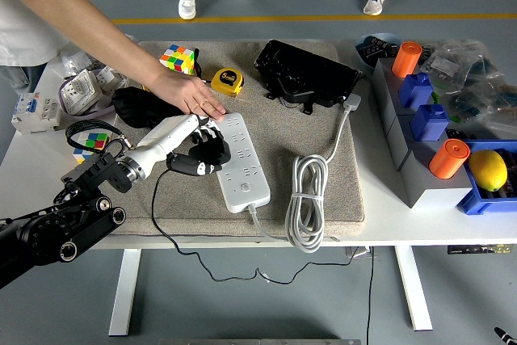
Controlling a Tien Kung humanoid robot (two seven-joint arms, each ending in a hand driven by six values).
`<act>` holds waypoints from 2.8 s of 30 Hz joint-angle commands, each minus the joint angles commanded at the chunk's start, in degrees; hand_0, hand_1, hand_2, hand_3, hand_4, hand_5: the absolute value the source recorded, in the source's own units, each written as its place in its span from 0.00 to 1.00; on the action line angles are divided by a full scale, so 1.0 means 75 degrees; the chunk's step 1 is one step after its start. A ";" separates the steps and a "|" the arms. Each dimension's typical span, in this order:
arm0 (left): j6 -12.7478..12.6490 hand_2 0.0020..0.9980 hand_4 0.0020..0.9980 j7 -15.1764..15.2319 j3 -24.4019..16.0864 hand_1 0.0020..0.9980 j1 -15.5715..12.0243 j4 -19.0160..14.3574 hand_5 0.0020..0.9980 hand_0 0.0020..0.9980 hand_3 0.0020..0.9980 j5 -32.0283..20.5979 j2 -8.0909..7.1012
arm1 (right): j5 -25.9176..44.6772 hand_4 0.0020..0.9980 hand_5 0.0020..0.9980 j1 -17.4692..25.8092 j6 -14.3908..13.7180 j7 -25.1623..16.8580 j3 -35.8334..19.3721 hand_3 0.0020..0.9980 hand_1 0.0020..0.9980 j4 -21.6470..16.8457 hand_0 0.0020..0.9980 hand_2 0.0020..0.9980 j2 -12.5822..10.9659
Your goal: Put the plug near the board,insert it into the board,press the button,pull the plug out
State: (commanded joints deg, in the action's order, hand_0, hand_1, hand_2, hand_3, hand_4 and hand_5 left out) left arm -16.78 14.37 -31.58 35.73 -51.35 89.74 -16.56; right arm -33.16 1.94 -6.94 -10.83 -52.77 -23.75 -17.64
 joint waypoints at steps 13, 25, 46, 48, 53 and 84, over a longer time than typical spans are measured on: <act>0.0100 0.48 0.83 -0.0031 0.0025 0.45 -0.0028 0.0004 0.00 0.42 0.55 0.0042 -0.0035 | -0.0006 1.00 0.40 -0.0001 -0.0005 -0.0008 -0.0001 0.55 0.63 -0.0008 0.61 0.63 -0.0004; 0.0197 0.49 0.83 -0.0171 0.0030 0.46 -0.0013 0.0034 0.00 0.42 0.56 0.0075 -0.0006 | -0.0040 1.00 0.40 -0.0015 -0.0006 -0.0005 -0.0039 0.55 0.63 -0.0036 0.61 0.63 -0.0008; 0.0473 0.59 0.98 -0.0384 -0.0160 0.58 -0.0035 0.0005 0.11 0.53 0.64 0.0200 -0.0004 | -0.0051 1.00 0.40 -0.0011 -0.0001 -0.0001 -0.0043 0.55 0.62 -0.0037 0.61 0.63 0.0001; 0.0458 0.59 0.98 -0.0369 -0.0181 0.58 -0.0044 0.0001 0.11 0.53 0.64 0.0189 -0.0003 | -0.0052 1.00 0.40 -0.0009 -0.0002 -0.0002 -0.0041 0.55 0.62 -0.0035 0.61 0.63 0.0001; 0.0508 0.63 1.00 -0.0365 -0.0223 0.62 -0.0075 -0.0012 0.26 0.57 0.71 0.0163 -0.0005 | -0.0054 0.99 0.40 -0.0010 0.0002 -0.0001 -0.0029 0.55 0.63 -0.0042 0.61 0.63 0.0005; -0.0317 0.78 0.79 0.0796 -0.1732 0.78 -0.1849 -0.1721 0.77 0.76 0.76 -0.0201 -0.0523 | -0.0087 0.99 0.40 0.0034 0.0008 -0.0008 -0.0056 0.55 0.62 -0.0038 0.61 0.63 -0.0008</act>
State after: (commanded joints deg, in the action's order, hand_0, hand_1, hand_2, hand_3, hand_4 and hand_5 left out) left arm -19.15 20.34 -44.57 21.87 -64.26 88.23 -20.48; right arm -33.81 2.20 -6.88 -10.89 -53.19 -24.04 -17.70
